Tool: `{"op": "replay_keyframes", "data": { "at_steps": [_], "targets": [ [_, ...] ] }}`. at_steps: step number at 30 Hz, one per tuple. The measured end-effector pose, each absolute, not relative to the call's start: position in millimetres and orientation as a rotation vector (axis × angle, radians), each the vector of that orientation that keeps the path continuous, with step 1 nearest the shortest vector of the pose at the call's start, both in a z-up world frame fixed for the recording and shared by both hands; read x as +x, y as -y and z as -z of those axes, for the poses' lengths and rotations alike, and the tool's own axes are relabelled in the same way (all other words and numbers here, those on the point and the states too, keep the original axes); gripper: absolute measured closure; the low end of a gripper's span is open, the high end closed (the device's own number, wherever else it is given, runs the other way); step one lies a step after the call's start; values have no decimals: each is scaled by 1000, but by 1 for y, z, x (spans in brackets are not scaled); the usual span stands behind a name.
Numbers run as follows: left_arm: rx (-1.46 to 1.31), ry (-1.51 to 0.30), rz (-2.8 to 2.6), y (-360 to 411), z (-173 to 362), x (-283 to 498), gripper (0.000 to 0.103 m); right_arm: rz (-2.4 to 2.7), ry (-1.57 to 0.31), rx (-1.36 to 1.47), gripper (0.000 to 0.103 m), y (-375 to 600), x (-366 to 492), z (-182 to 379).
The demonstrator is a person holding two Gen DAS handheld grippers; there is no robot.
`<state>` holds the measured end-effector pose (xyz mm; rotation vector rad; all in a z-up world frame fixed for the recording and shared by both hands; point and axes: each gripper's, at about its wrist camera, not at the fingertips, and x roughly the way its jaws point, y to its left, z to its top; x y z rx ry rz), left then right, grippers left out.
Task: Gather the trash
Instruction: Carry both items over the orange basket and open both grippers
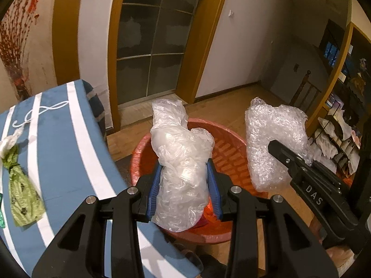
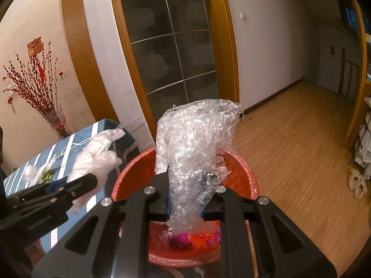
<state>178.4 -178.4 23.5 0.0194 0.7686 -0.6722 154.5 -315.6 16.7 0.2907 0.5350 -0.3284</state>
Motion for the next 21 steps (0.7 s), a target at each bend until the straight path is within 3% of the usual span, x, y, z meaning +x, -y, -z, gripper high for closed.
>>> {"op": "replay_keyframes", "data": {
  "at_steps": [13, 21],
  "targets": [
    [11, -800, 696, 198, -8, 186, 66, 317, -539, 323, 82, 338, 164, -8],
    [6, -815, 657, 196, -2, 188, 54, 324, -536, 337, 55, 344, 167, -6]
  ]
}}
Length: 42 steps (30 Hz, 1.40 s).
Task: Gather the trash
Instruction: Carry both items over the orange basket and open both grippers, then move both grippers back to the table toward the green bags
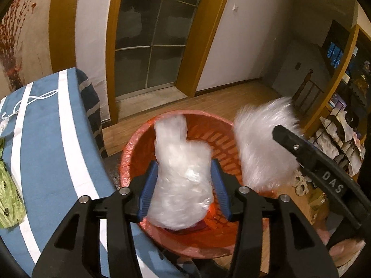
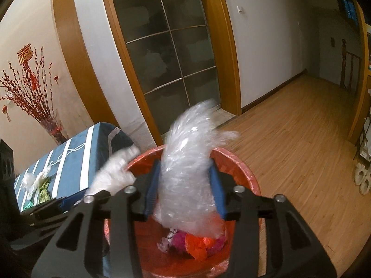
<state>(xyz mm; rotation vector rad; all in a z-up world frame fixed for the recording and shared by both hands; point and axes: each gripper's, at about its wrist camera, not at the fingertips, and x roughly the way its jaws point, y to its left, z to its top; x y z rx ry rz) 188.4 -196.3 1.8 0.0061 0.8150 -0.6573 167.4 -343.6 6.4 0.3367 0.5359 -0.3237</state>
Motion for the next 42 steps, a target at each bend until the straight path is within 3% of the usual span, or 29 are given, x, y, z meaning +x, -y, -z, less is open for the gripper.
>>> {"op": "replay_keyframes", "data": {
  "at_steps": [14, 27, 42],
  "targets": [
    [41, -785, 556, 168, -2, 186, 35, 335, -550, 331, 40, 339, 160, 0],
    [36, -777, 464, 122, -3, 184, 33, 306, -547, 280, 31, 304, 153, -10],
    [-10, -725, 250, 0, -6, 194, 32, 117, -587, 195, 30, 201, 195, -12]
  ]
}}
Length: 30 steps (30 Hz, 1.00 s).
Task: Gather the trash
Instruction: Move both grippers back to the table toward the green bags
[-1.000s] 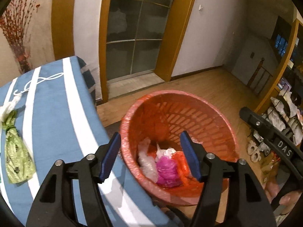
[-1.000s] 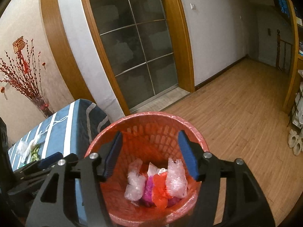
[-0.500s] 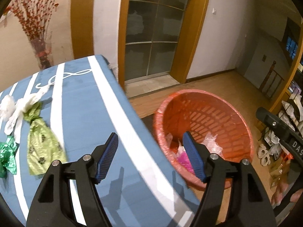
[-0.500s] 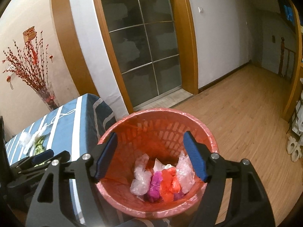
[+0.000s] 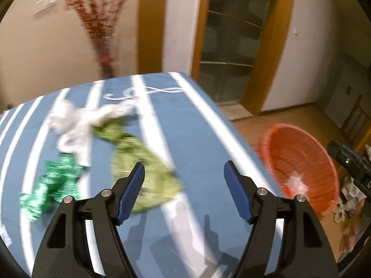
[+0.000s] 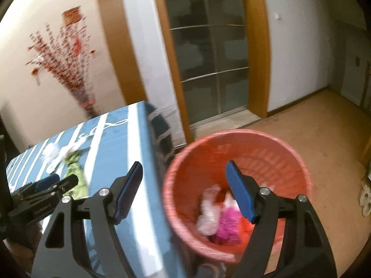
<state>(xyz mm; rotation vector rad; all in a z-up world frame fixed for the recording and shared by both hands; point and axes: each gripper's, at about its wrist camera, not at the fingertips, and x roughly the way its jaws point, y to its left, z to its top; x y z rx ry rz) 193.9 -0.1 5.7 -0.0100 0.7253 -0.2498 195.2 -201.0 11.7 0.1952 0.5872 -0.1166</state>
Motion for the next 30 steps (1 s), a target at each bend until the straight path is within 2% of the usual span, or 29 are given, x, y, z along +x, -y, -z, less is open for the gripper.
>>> {"op": "replay_keyframes", "data": {
  "at_steps": [2, 16, 23, 25, 27, 28, 29, 30],
  "targets": [
    [-23, -710, 192, -27, -7, 196, 27, 81, -599, 178, 30, 181, 204, -10],
    [-169, -689, -72, -184, -12, 238, 27, -179, -764, 99, 32, 29, 299, 36],
    [-200, -695, -111, -218, -8, 252, 27, -196, -835, 48, 41, -9, 343, 57],
    [-203, -698, -112, -223, -5, 254, 27, -194, -857, 28, 49, -12, 347, 63],
    [-204, -700, -113, -227, -4, 256, 27, -192, -878, -4, 71, -14, 348, 68],
    [-205, -702, -114, -228, -3, 257, 27, -198, -871, -9, 78, -14, 347, 67],
    [-206, -703, -113, -229, -2, 257, 27, -205, -871, -28, 91, -13, 344, 65],
    [-209, -706, -112, -230, -1, 258, 27, -207, -867, -37, 94, -12, 341, 63]
  ]
}}
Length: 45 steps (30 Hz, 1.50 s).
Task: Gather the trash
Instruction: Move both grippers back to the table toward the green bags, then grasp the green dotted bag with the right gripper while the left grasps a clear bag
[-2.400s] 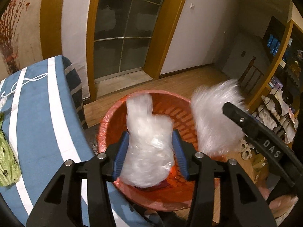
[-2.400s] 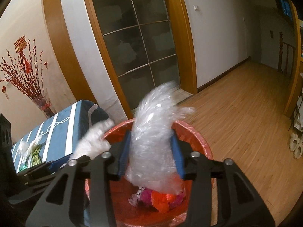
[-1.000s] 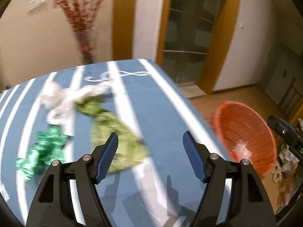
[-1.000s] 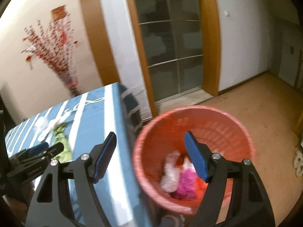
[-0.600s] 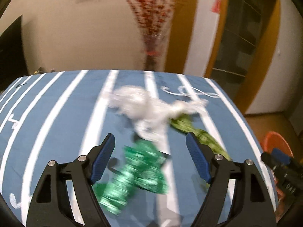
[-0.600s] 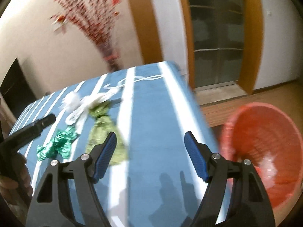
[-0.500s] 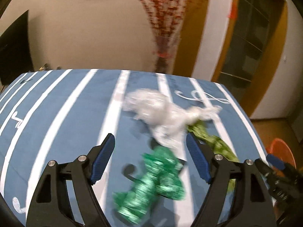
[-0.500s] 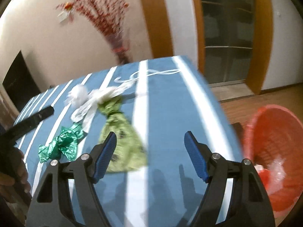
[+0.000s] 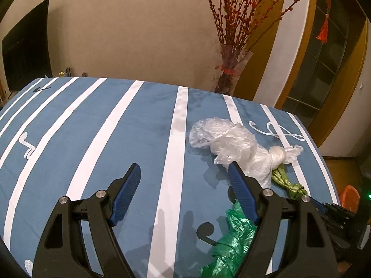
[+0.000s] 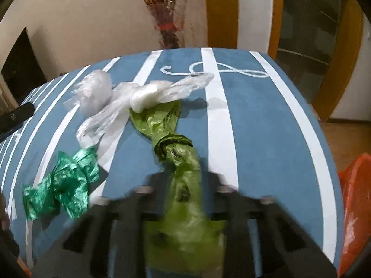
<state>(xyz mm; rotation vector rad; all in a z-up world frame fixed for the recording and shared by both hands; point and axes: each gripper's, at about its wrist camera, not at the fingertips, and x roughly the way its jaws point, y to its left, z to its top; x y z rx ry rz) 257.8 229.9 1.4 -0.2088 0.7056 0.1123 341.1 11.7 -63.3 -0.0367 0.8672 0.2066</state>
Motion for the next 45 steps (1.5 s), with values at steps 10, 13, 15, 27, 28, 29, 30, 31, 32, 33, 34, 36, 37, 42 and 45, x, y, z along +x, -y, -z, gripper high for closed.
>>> {"op": "replay_keyframes", "data": {
  "at_steps": [10, 13, 15, 27, 28, 29, 30, 31, 32, 33, 34, 36, 37, 42, 45],
  "targets": [
    [-213, -718, -80, -218, -4, 271, 27, -159, -790, -45, 97, 29, 297, 34],
    [-213, -729, -60, -209, -6, 280, 27, -128, -760, -32, 97, 43, 287, 23],
    [-208, -734, -54, -203, -6, 285, 27, -102, -739, -30, 97, 52, 282, 18],
    [-102, -814, -62, -147, 12, 343, 26, -34, -731, 25, 97, 89, 279, 18],
    [-91, -833, -79, -146, 17, 348, 27, -33, -733, 29, 97, 90, 280, 19],
    [-89, -850, -90, -146, 22, 352, 27, -33, -735, 36, 97, 92, 280, 20],
    [-90, -860, -98, -146, 25, 353, 27, -33, -736, 38, 97, 92, 281, 21],
    [-93, -871, -107, -147, 29, 356, 32, -33, -737, 42, 97, 92, 281, 22],
    [-96, -883, -109, -148, 32, 358, 37, -33, -738, 46, 97, 93, 281, 22],
    [-104, -895, -102, -149, 34, 359, 50, -33, -737, 48, 97, 94, 280, 22],
    [-116, -910, -88, -150, 37, 360, 63, -33, -736, 52, 97, 95, 279, 22],
    [-126, -906, -78, -152, 37, 359, 70, -32, -732, 57, 97, 96, 277, 20],
    [-130, -896, -71, -153, 34, 356, 75, -32, -728, 61, 97, 97, 276, 19],
    [-166, -834, -57, -158, 11, 338, 76, -23, -701, 78, 97, 104, 266, 9],
    [-168, -802, -46, -156, -5, 326, 76, -15, -676, 92, 97, 110, 256, 0]
  ]
}}
